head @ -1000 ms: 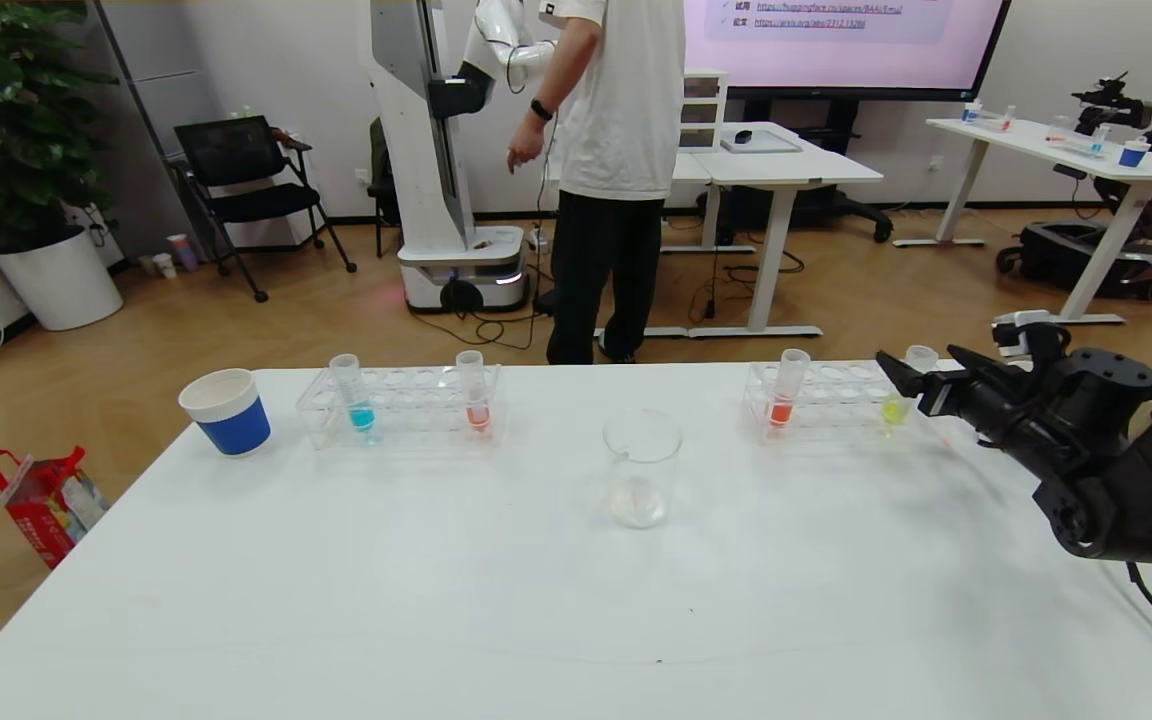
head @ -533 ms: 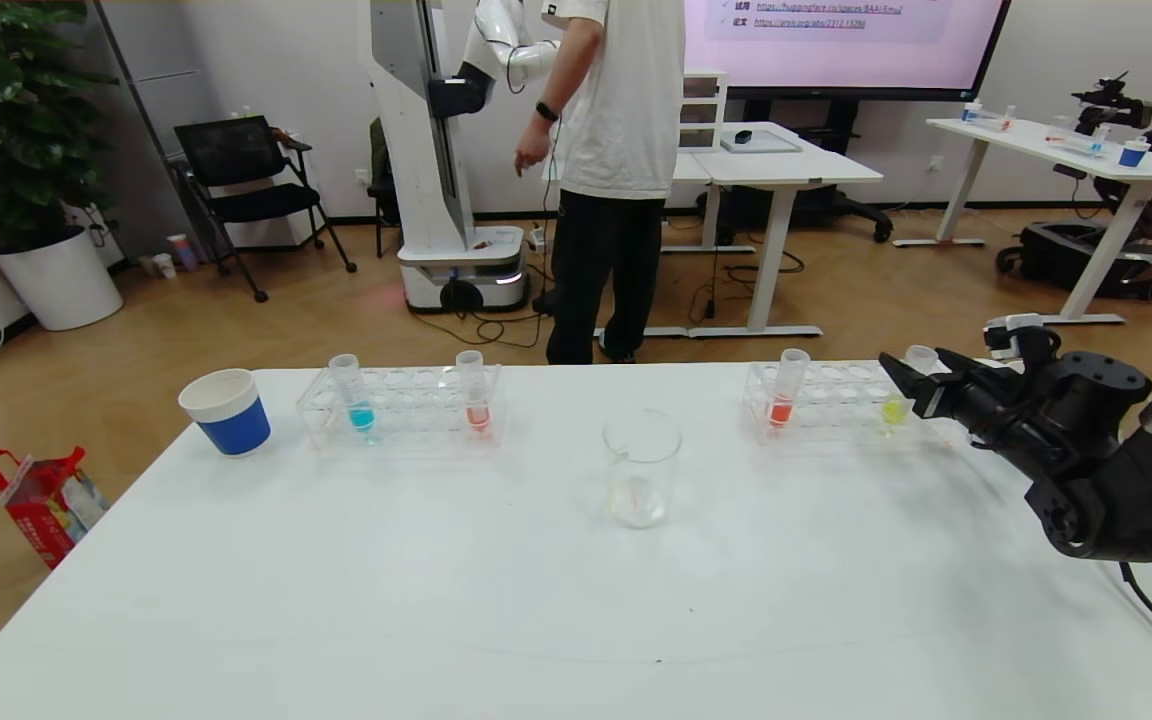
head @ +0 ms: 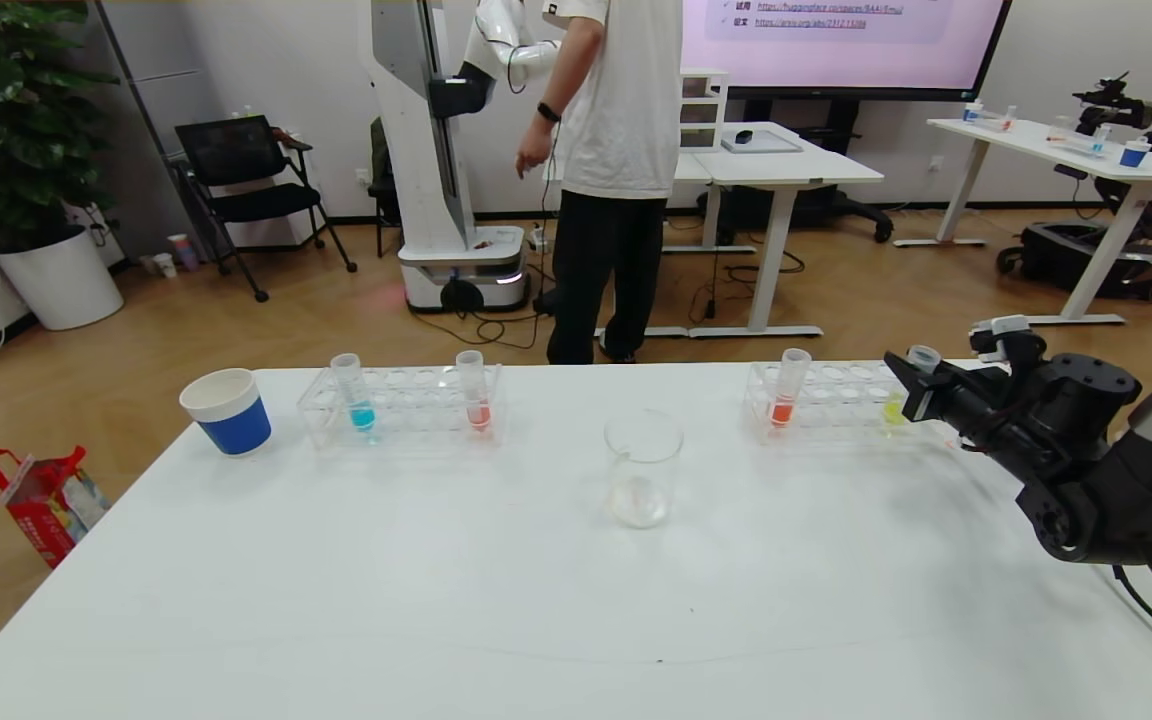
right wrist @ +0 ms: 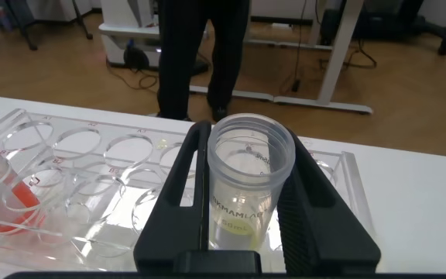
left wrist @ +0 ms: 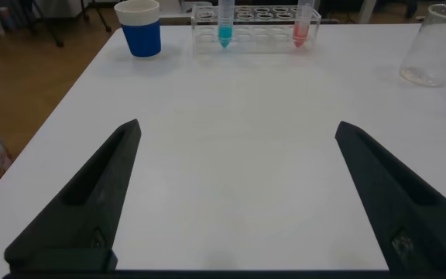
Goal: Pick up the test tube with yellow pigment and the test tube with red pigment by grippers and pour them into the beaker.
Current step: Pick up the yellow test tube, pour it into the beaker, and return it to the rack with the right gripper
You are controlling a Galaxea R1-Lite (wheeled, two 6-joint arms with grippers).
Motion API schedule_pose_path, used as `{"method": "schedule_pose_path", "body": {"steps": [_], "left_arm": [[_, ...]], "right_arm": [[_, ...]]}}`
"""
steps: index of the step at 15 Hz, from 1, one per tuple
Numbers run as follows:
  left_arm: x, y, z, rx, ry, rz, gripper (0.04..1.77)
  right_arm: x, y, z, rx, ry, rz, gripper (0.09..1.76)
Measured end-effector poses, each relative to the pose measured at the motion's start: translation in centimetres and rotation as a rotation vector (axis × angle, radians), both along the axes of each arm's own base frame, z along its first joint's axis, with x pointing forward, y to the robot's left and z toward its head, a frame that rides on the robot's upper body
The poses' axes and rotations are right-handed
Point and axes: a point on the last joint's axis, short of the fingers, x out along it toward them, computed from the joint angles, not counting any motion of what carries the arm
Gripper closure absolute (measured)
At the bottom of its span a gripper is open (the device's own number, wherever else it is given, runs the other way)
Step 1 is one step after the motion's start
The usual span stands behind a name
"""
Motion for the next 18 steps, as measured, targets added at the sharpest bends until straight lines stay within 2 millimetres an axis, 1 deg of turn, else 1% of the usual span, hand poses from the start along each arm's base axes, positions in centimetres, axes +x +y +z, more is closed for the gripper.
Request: {"method": "schedule_pose_path", "body": {"steps": [3, 6, 10, 14, 15, 18], "left_arm": [[0.0, 0.0, 0.0, 0.000, 0.000, 0.000, 0.06], [0.0, 0.0, 0.0, 0.000, 0.000, 0.001, 0.06], [0.0, 0.0, 0.0, 0.000, 0.000, 0.000, 0.06], [0.0, 0.0, 0.0, 0.000, 0.000, 0.000, 0.06], [0.0, 0.0, 0.0, 0.000, 0.000, 0.000, 0.06], [0.0, 0.0, 0.0, 0.000, 0.000, 0.000, 0.06]], "right_arm": [[-0.1, 0.1, 0.8, -0.014, -0.017, -0.001, 1.34], [-0.2, 0.4, 2.8, -0.024, -0.042, 0.002, 1.34], [-0.5, 0.7, 6.0, -0.044, -0.078, 0.010, 1.34], [-0.8, 1.0, 7.9, -0.099, -0.136, 0.016, 1.34], [-0.9, 1.4, 8.4, -0.104, -0.147, 0.026, 1.34], [-0.9, 4.0, 9.8, -0.108, -0.139, 0.118, 1.34]]}}
